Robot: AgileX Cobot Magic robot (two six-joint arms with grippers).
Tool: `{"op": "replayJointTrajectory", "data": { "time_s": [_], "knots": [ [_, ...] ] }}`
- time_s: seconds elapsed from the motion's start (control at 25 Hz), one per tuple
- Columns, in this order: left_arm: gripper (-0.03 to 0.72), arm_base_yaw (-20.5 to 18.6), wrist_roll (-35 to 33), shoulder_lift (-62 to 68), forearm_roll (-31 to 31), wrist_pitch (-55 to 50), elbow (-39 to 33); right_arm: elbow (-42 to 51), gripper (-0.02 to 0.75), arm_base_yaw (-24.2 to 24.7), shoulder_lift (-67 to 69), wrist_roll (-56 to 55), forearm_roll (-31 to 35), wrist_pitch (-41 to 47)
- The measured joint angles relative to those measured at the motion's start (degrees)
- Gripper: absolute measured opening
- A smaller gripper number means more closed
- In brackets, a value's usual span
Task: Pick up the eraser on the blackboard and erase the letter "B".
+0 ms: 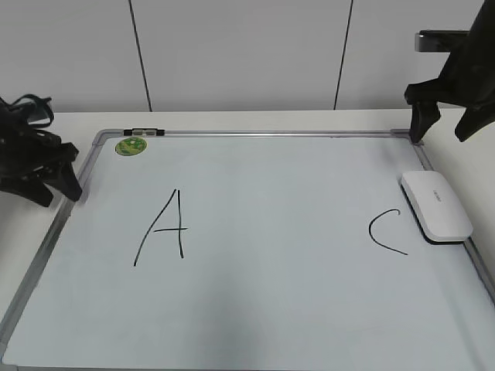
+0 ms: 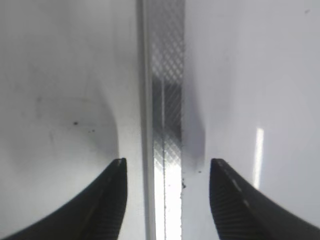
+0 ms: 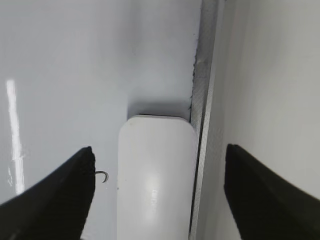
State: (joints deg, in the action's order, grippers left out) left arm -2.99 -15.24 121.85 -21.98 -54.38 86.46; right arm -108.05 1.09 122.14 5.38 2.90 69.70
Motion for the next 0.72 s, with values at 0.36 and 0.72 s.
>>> {"op": "replayJointTrajectory", "data": {
  "time_s": [0.36,0.72],
  "knots": [
    [0.475,0.0,3.95,-7.01,0.69,-14.41,17.97,0.0,0.594,0.0,-11.7,0.0,0.33,0.65],
    [0.461,3.39,7.87,-26.73,10.74,-16.13,17.31,5.84,0.593,0.0,-32.22,0.25,0.87,1.76]
  ]
}}
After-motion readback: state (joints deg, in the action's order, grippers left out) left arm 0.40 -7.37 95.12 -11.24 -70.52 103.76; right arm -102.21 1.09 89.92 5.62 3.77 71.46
